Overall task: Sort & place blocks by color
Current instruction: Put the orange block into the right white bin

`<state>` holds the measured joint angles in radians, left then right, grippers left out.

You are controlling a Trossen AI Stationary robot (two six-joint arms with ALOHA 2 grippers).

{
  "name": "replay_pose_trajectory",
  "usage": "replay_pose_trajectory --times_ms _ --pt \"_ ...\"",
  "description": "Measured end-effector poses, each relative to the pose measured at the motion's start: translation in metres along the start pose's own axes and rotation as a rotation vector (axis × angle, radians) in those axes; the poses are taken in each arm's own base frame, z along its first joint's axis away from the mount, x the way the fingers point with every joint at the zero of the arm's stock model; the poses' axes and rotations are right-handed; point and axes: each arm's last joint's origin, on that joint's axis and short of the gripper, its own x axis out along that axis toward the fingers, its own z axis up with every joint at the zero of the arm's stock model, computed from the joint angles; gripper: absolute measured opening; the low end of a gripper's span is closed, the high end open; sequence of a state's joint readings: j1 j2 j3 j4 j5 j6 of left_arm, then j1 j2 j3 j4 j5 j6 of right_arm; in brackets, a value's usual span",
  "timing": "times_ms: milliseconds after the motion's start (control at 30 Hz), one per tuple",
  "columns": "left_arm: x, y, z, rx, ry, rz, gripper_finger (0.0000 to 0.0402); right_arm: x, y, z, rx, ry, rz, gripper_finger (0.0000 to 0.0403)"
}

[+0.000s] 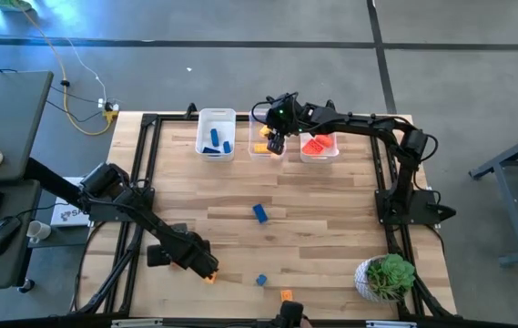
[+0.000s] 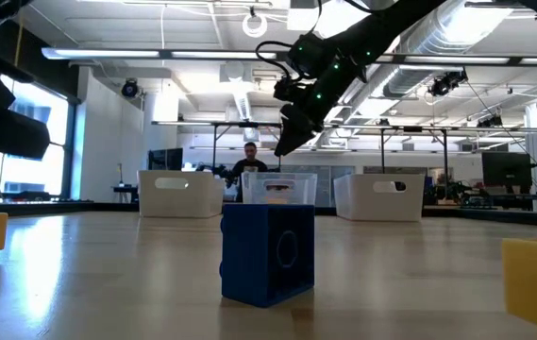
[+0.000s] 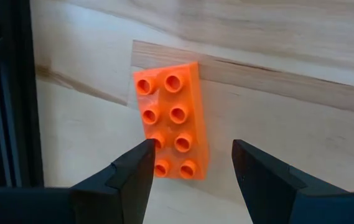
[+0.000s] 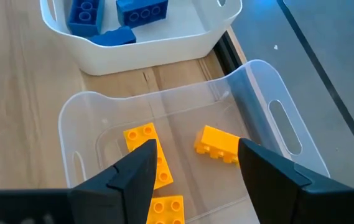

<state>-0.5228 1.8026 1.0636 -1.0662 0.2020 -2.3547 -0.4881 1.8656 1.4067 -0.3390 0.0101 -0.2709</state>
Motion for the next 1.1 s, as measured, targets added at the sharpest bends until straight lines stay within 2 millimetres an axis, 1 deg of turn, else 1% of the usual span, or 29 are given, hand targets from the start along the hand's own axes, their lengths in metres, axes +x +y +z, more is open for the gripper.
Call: replay_pose_trajectory --times_ms 467,567,700,833,967,1033,1100 --pt "-0.004 0.006 0.004 0.003 -0.018 0.030 0.0200 0.000 0.000 0.001 0.004 -0.009 0.000 0.0210" --pt "0.002 0.008 0.005 0.008 -0.019 0.032 0.0200 0.000 0.000 0.001 0.019 -0.009 0.001 0.0210" --pt "0.017 0.009 0.007 0.018 0.022 0.043 0.0200 0.000 0.000 0.001 0.027 -0.009 0.001 0.0210" --pt "0.022 0.009 0.008 0.030 0.037 0.008 0.0200 0.000 0.000 0.001 0.027 -0.009 0.001 0.0210" --pt "0.023 0.009 0.008 0.038 0.036 0.006 0.0198 0.000 0.001 0.001 0.028 -0.009 0.003 0.0210" --pt "0.023 0.008 0.008 0.058 0.037 0.003 0.0189 0.000 0.002 0.001 0.025 -0.010 0.005 0.0210" --pt "0.024 0.009 0.008 0.095 0.036 0.004 0.0168 0.000 0.005 0.002 0.019 -0.012 0.009 0.0210"
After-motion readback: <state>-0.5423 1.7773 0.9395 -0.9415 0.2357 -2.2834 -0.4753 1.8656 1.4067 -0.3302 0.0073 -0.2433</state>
